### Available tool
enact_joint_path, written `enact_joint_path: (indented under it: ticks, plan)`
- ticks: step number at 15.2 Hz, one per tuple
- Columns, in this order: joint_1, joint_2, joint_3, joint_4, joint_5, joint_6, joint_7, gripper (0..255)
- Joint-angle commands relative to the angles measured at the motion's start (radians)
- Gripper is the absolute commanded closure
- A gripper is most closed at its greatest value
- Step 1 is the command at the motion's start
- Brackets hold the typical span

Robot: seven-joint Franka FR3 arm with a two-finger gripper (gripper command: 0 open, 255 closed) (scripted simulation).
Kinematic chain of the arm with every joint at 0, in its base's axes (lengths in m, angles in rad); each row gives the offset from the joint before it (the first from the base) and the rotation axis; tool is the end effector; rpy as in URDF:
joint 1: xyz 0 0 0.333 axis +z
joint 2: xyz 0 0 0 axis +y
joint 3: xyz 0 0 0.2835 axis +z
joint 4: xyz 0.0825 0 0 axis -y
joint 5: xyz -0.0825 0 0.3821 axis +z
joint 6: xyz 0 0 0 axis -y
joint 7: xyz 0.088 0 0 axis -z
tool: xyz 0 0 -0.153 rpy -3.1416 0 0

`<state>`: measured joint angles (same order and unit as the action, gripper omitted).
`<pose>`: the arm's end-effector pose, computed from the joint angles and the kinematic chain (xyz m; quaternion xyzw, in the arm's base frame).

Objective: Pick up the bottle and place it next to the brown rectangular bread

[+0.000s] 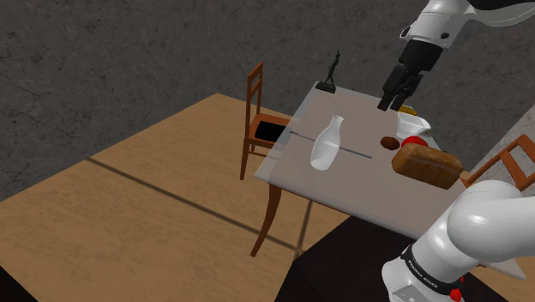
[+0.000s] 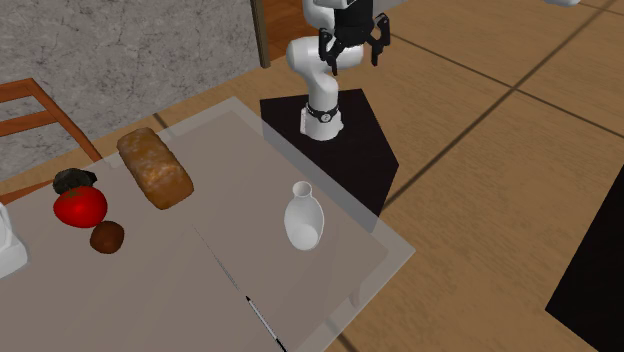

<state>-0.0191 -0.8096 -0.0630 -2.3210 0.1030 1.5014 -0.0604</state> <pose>0.3146 -0.0128 0.5405 -0.9972 -0.0023 0.0008 0.0743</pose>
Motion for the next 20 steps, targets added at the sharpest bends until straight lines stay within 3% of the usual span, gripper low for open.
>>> enact_joint_path:
  ticks: [1, 10, 20]
  plan:
    - [0.000, 0.000, 0.000, 0.000, 0.000, 0.000, 0.000, 0]
    - [-0.026, 0.222, -0.070, -0.014, -0.086, 0.255, -0.111, 0]
    - [-0.047, 0.540, -0.147, 0.094, -0.129, 0.496, -0.219, 0]
